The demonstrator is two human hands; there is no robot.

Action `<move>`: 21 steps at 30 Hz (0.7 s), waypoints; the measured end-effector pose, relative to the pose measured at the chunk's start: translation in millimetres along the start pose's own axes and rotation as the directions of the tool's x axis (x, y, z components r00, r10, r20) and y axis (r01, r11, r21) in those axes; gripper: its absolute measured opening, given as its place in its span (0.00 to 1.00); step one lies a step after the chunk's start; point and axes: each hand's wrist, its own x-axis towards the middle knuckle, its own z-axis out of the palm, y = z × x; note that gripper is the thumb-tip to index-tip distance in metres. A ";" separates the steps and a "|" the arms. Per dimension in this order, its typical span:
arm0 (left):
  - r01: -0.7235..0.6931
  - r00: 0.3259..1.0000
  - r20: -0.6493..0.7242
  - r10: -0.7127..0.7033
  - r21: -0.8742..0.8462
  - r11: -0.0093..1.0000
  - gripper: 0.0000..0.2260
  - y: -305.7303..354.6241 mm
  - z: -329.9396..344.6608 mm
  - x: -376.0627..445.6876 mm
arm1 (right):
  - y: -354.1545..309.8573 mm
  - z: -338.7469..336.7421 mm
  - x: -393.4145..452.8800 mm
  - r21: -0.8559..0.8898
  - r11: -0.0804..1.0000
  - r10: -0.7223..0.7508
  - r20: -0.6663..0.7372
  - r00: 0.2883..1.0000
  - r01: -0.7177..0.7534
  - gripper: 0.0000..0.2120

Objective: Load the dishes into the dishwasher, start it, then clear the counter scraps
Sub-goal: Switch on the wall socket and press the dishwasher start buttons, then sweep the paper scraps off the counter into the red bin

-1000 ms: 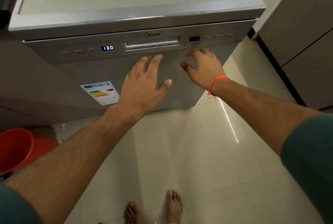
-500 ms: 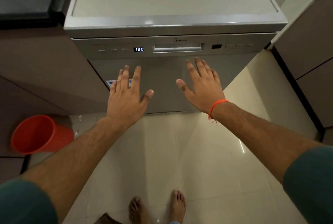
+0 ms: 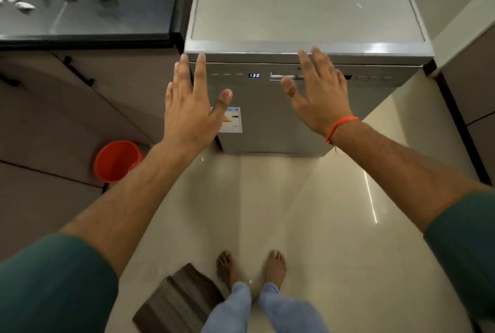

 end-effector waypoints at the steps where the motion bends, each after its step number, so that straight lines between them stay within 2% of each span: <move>1: 0.007 1.000 -0.009 -0.007 0.003 1.000 0.35 1.7 -12.0 -3.8 | -5.8 -6.9 -3.6 0.028 1.000 0.013 -0.008 1.000 -0.013 0.35; 6: 0.062 0.997 -0.040 -0.063 -0.017 0.998 0.36 9.1 -60.2 -26.3 | -34.2 -31.1 -26.0 0.162 0.985 0.064 -0.040 0.997 -0.056 0.33; 13: 0.112 0.991 -0.067 -0.114 -0.033 0.993 0.36 34.5 -111.1 -61.9 | -81.7 -62.1 -53.8 0.210 0.978 -0.008 -0.037 0.999 0.016 0.33; 21: 0.214 0.952 -0.166 -0.259 -0.250 0.944 0.35 46.4 -163.9 -81.2 | -159.8 -89.6 -49.8 0.346 0.927 -0.121 -0.084 0.989 0.142 0.33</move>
